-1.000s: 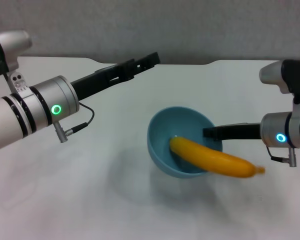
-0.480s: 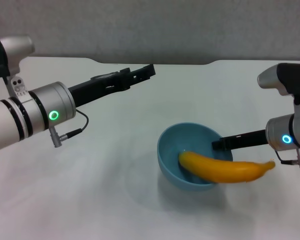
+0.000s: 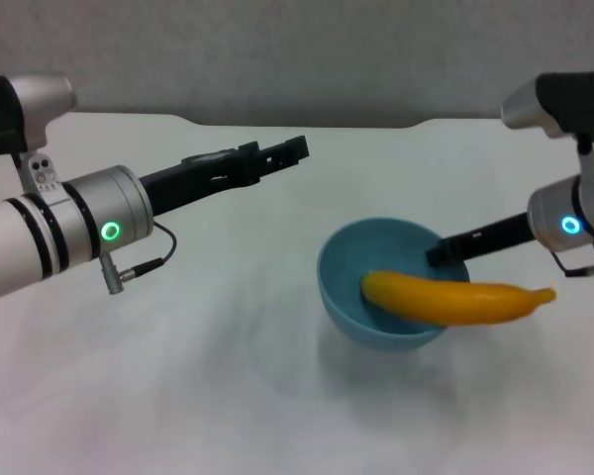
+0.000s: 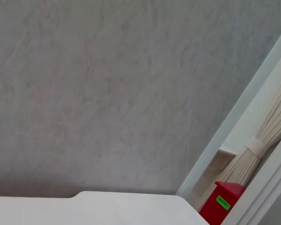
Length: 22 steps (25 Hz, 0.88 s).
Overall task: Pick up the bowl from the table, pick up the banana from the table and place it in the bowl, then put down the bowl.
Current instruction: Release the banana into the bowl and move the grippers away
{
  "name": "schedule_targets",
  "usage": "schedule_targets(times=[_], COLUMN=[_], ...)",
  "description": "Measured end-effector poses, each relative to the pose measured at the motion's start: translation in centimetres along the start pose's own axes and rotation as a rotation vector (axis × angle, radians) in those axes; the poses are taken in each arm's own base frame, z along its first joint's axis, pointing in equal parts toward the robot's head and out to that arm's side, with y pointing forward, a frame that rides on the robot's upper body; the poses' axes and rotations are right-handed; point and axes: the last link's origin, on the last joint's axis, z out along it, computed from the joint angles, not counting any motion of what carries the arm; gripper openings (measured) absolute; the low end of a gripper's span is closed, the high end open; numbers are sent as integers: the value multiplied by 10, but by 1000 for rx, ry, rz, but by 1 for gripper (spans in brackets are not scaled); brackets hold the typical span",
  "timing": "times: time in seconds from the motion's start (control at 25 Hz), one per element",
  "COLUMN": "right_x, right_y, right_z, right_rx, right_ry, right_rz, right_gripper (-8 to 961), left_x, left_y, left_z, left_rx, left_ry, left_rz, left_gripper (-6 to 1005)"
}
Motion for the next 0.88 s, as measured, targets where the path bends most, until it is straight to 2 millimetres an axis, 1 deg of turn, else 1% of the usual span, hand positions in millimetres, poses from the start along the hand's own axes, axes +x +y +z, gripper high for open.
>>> schedule_targets(times=[0.08,0.24,0.64,0.88], right_x=[-5,-7,10,14], right_y=[1,2,19,20], right_z=[0,0,19,23], right_rx=[1,10,-5,-2], right_ry=[10,27,83,88], right_rz=[-7,-27,-46,-46], right_gripper=[39,40,42,43], left_x=[0,1,4,8], left_y=[0,0,-14,-22], left_z=[0,1,-6,-11], left_rx=[-1,1,66,108], left_ry=[0,-3,2,17], left_rz=[1,12,41,52], left_gripper=[864,865,865,865])
